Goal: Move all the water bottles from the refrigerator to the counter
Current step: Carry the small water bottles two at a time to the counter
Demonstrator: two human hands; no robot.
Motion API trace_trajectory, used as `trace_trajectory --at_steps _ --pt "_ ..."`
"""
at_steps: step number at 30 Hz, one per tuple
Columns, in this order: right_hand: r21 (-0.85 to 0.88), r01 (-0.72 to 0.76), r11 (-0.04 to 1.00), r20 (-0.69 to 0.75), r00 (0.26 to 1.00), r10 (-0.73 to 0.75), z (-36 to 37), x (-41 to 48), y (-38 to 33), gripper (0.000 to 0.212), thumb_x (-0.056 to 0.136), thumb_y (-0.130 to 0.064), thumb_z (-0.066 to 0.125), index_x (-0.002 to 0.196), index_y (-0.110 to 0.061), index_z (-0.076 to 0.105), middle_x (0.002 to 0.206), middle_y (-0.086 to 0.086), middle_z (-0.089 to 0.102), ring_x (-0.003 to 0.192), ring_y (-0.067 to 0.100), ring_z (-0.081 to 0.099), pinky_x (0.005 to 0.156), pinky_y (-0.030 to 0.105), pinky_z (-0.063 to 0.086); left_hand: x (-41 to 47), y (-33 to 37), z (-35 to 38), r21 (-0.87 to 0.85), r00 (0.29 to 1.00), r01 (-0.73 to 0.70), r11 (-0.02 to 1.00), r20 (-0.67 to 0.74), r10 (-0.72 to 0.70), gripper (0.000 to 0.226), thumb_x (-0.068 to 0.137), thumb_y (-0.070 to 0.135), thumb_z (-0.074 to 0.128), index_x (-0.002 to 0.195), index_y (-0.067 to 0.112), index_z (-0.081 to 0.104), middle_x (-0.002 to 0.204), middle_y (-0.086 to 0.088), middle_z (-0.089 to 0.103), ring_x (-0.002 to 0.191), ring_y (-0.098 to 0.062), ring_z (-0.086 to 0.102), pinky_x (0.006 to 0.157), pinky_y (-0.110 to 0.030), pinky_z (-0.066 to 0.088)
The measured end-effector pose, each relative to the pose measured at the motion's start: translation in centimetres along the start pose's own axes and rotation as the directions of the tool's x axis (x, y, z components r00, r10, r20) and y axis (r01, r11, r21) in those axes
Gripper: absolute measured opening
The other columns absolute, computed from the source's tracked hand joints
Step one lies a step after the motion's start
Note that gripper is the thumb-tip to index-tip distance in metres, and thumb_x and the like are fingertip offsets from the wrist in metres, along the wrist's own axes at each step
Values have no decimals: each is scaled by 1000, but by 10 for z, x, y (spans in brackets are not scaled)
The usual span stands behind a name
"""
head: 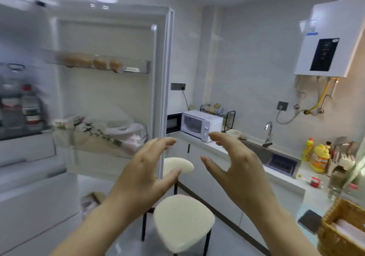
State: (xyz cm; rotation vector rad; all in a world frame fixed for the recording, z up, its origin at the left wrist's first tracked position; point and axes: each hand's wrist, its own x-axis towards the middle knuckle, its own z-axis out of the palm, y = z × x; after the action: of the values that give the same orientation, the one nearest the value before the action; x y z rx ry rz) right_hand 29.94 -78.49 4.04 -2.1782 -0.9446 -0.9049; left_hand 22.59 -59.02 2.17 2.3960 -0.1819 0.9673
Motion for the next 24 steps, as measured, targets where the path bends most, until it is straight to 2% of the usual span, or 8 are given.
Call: trace_trajectory --at_steps 4,8,12,19,22,24 --pt "121 84 989 39 995 -89 40 21 -19 54 83 -36 70 132 -16 56 125 -2 65 112 13 63 94 24 48 -15 -18 -33 99 993 100 990 -78 -93 54 82 36 70 131 36 48 126 23 51 117 9 47 97 -9 38" --pt "229 161 960 41 984 -174 79 41 -55 51 82 -36 70 128 -16 59 120 -4 67 106 10 64 88 20 47 -31 -42 -70 182 973 194 964 -158 -166 54 82 39 67 131 39 46 126 29 48 119 16 42 95 0 33" --pt "314 217 924 42 969 -242 118 62 -96 48 81 -29 76 125 -17 60 117 -4 68 101 13 65 83 22 50 -43 -69 -108 210 945 277 938 -235 -227 54 83 37 68 133 37 47 128 28 48 120 15 42 94 2 30" --pt "414 261 872 54 949 -310 189 96 -180 48 83 -35 69 127 -21 58 120 -8 66 106 11 63 87 21 46 -64 -132 -184 242 904 360 901 -328 -274 52 84 34 69 129 43 44 122 39 42 120 20 35 91 7 27" --pt "428 264 864 54 947 -316 218 109 -216 45 83 -35 70 125 -23 59 117 -9 67 104 11 63 84 21 45 -71 -159 -217 255 891 381 889 -356 -280 52 84 34 68 129 44 44 124 38 42 120 19 36 96 2 29" --pt "437 261 861 65 945 -320 238 117 -241 45 84 -36 69 125 -24 58 119 -10 66 107 11 62 87 24 48 -77 -180 -238 258 883 399 880 -366 -293 53 84 33 68 130 44 44 123 39 41 119 21 34 93 6 27"
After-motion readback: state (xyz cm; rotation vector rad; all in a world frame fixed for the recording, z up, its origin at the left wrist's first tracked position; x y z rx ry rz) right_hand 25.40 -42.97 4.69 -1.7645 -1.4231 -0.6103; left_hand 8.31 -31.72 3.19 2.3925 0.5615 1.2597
